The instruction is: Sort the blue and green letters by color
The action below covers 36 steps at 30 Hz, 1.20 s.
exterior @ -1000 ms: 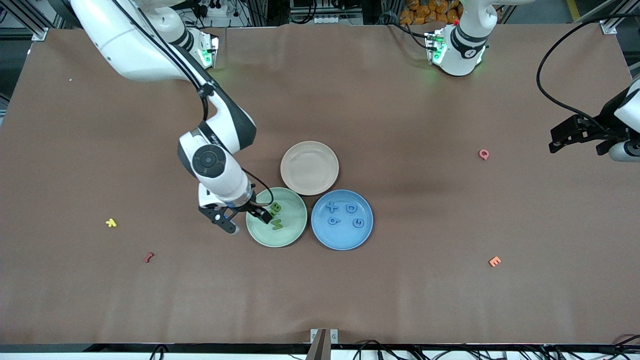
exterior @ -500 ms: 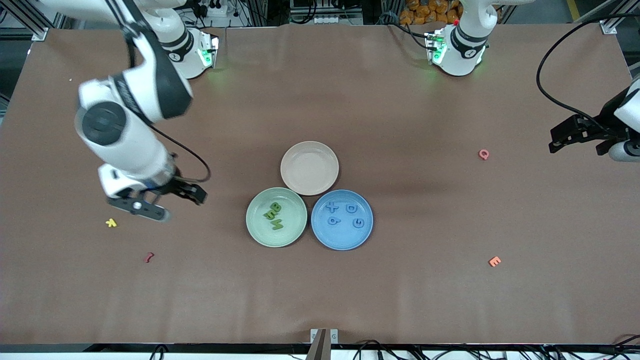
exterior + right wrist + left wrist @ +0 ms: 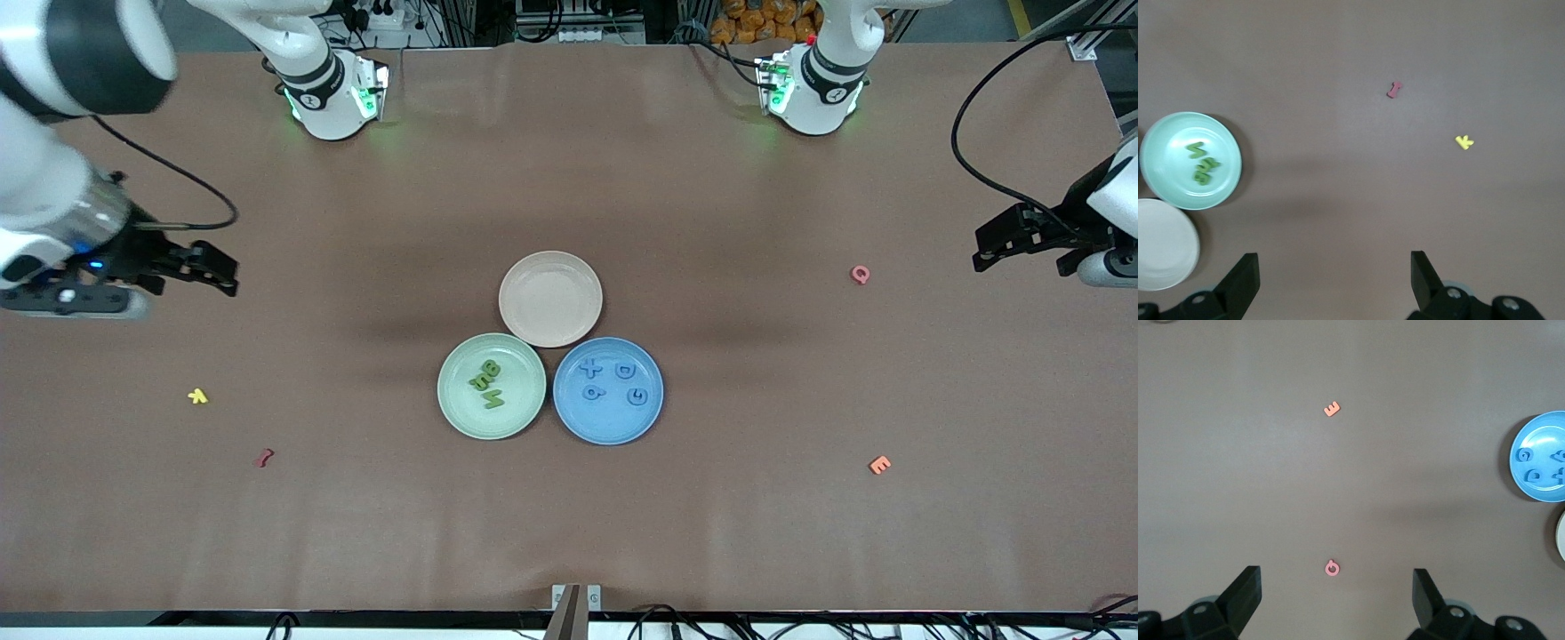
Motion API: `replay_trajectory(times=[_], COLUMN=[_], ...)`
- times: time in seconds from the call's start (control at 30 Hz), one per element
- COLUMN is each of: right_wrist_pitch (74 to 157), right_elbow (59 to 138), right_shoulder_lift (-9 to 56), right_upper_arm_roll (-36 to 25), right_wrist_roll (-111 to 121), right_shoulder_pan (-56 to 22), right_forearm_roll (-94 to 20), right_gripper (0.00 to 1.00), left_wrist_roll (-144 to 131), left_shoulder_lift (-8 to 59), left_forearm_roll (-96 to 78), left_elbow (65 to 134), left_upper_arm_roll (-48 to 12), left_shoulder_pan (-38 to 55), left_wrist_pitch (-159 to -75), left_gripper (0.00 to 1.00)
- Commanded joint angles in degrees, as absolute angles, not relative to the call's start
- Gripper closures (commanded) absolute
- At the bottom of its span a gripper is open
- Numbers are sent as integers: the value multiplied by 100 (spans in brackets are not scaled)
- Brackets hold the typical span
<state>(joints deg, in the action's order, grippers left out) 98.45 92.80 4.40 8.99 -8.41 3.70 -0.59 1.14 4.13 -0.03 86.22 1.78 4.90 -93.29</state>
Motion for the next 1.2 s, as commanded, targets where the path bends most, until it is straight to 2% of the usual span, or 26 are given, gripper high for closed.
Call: replay_trajectory(times=[0.0, 0.63, 0.9, 1.17], right_wrist_pitch=[9818, 9747, 9616, 9343], right_elbow=[9466, 9352, 9114, 9123], right_shoulder_lift=[71, -272, -220, -158], right_upper_arm_roll=[642, 738, 782, 721], right_wrist_roll=[-641, -563, -563, -571], right_shoulder_pan=[457, 562, 431, 431], right_forearm_roll=[-457, -26, 518, 448], right_gripper=[0, 0, 0, 0], left_wrist_roll=[185, 149, 149, 149], left_shoulder_lift=[413, 431, 439, 439], left_forearm_roll=[35, 35, 35, 35], left_elbow=[8569, 8561, 8561, 8561], left_upper_arm_roll=[185, 185, 185, 185], left_shoulder_pan=[519, 510, 501, 501], left_wrist_pitch=[-9281, -9281, -9281, -9281], left_gripper=[0, 0, 0, 0])
